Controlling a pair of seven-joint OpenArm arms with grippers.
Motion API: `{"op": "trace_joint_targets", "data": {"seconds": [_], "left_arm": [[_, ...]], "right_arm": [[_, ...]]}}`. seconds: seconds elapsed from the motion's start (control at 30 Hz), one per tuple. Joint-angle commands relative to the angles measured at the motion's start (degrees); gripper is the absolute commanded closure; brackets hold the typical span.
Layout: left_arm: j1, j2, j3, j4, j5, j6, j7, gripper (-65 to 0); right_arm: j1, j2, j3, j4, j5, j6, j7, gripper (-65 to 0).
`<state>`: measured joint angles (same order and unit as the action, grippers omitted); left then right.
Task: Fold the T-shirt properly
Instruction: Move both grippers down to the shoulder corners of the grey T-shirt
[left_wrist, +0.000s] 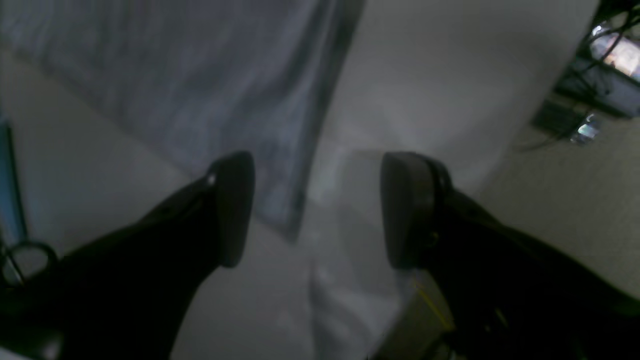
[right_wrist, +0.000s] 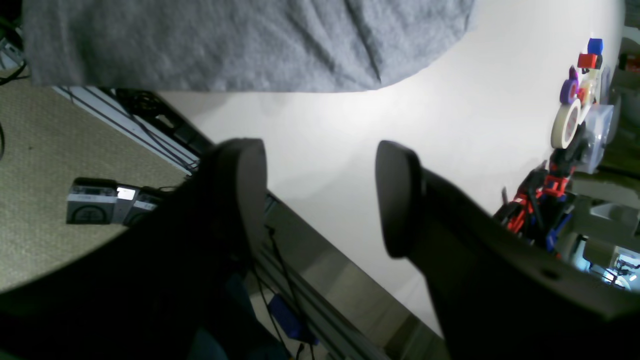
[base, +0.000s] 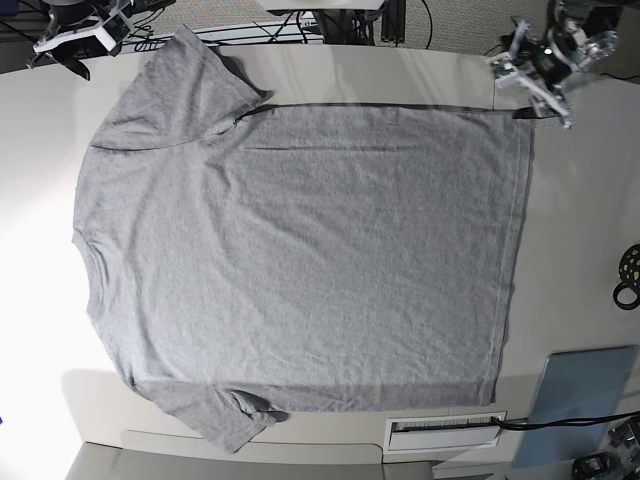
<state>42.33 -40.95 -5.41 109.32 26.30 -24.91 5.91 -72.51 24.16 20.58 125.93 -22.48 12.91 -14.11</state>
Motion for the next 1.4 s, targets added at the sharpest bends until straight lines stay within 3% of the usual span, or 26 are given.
{"op": "trace_joint_targets", "data": {"seconds": [0.0, 0.23, 0.43, 0.53, 0.73, 0.9, 1.0, 1.1, 1.17, 1.37], "left_arm": [[-1.3, -0.9, 0.6, -0.5, 0.1, 1.1, -0.4, -40.6], [-11.0, -1.0, 7.8, -10.8, 0.1, 2.0, -0.3, -40.6], [-13.5, -1.0, 8.3, -16.5, 3.4, 1.9, -0.4, -40.6], [-13.5, -1.0, 8.3, -17.4, 3.8, -0.5, -1.0, -40.1], [-13.6, -1.0, 8.3, -18.5, 6.6, -3.6, -7.3, -25.2], [-13.6, -0.9, 8.3, -18.5, 6.7, -5.2, -7.5, -1.0], [-13.6, -0.9, 8.3, -18.5, 6.7, -5.2, -7.5, 0.0], [-13.6, -0.9, 8.3, -18.5, 6.7, -5.2, -7.5, 0.0], [-13.6, -0.8, 8.3, -18.5, 6.7, -5.2, -7.5, 0.0], [-13.6, 0.2, 8.3, -18.5, 6.7, -5.2, -7.5, 0.0]], "right_arm": [[-0.8, 0.3, 0.4, 0.8, 0.1, -0.8, 0.7, -34.4], [-0.8, 0.3, 0.4, 0.8, 0.1, -0.8, 0.6, -34.4], [-0.8, 0.3, 0.4, 0.8, 0.1, -0.8, 0.7, -34.4], [-0.8, 0.3, 0.4, 0.8, 0.1, -0.8, 0.7, -34.3], [-0.8, 0.3, 0.4, 0.8, -2.2, -0.8, 0.7, -34.3], [-0.8, 0.3, 0.4, 0.8, -7.8, -0.7, 0.8, -34.3], [-0.8, 0.3, 0.4, 0.8, -14.8, 1.2, 1.4, -34.3], [-0.8, 0.7, 0.4, 0.7, -22.1, 4.5, 5.5, -34.3], [0.2, 1.7, 0.4, -0.2, -24.2, 5.0, 8.1, -34.3], [9.4, 3.5, 0.4, -6.9, -25.2, 7.3, 8.6, -34.3]]}}
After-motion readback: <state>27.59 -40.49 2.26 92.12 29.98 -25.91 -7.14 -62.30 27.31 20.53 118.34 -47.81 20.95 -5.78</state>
